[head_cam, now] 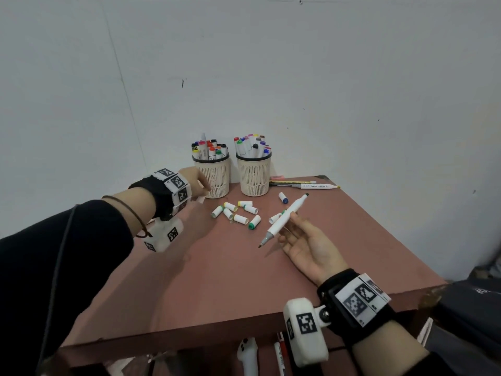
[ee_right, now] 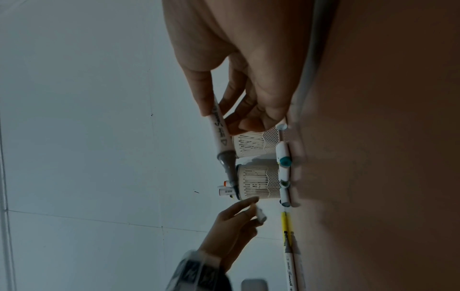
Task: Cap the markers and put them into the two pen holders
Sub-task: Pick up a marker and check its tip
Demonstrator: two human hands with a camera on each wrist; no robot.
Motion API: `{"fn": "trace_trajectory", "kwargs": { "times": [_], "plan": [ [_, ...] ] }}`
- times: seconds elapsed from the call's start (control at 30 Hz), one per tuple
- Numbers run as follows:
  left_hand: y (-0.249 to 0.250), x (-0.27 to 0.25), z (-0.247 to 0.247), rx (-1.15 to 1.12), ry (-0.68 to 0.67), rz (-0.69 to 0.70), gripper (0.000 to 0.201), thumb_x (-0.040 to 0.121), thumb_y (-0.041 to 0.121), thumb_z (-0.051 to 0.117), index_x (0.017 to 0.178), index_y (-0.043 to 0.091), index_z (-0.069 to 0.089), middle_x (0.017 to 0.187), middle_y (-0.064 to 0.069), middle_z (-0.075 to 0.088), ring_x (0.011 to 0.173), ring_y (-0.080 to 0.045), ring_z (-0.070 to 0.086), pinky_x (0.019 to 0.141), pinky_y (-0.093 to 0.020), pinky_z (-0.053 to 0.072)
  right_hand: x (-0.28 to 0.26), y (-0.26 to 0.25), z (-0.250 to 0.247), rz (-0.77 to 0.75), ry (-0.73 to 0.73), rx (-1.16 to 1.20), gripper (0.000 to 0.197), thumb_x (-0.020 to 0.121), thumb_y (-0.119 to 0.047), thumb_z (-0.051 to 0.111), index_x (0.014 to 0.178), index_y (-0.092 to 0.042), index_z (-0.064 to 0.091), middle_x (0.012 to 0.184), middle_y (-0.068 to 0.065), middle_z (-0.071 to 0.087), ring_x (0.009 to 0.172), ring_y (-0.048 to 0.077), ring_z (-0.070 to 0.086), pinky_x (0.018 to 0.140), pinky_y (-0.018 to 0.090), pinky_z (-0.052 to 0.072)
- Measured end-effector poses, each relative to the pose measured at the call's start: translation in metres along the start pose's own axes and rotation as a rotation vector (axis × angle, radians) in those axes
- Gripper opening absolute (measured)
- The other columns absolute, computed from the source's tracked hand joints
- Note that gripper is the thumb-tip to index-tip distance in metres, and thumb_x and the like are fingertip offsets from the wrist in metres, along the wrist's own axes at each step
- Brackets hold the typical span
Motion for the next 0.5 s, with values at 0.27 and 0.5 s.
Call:
{"fn": "trace_trajectory", "kwargs": {
  "times": [0.27, 0.5],
  "plan": [
    [-0.008, -0.079, -0.021, -0.689, -0.072, -0.05, 0.006, 0.083, 0.0, 0.067, 0.083, 0.004, 0.062, 0.066, -0.006, 0.067, 0.051, -0.006, 0.064, 0.045, -0.015, 0.049, -0.005, -0.001, 0.001, -0.017, 0.026, -0.018, 0.008, 0.087, -0.01, 0.058, 0.094, -0.012, 0.06, 0.094, 0.01, 0.062, 0.078, 0.017, 0.059, 0.055, 0.021, 0.048],
    [-0.015, -0.143, -0.001, -1.212, -0.12, -0.125, 0.01, 0.087, 0.001, 0.058, 0.08, 0.006, 0.061, 0.065, -0.002, 0.068, 0.056, -0.008, 0.065, 0.052, -0.014, 0.052, -0.017, -0.002, 0.01, -0.032, 0.0, -0.002, 0.011, 0.091, -0.008, 0.053, 0.085, -0.013, 0.06, 0.075, 0.004, 0.067, 0.075, 0.016, 0.064, 0.059, 0.021, 0.044]
  ]
}}
Point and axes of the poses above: each hand's wrist, its own x-axis towards the middle knuckle, its own z-axis out of the palm, y = z × x, the point moved 3 cm from there along x, towards the middle knuckle
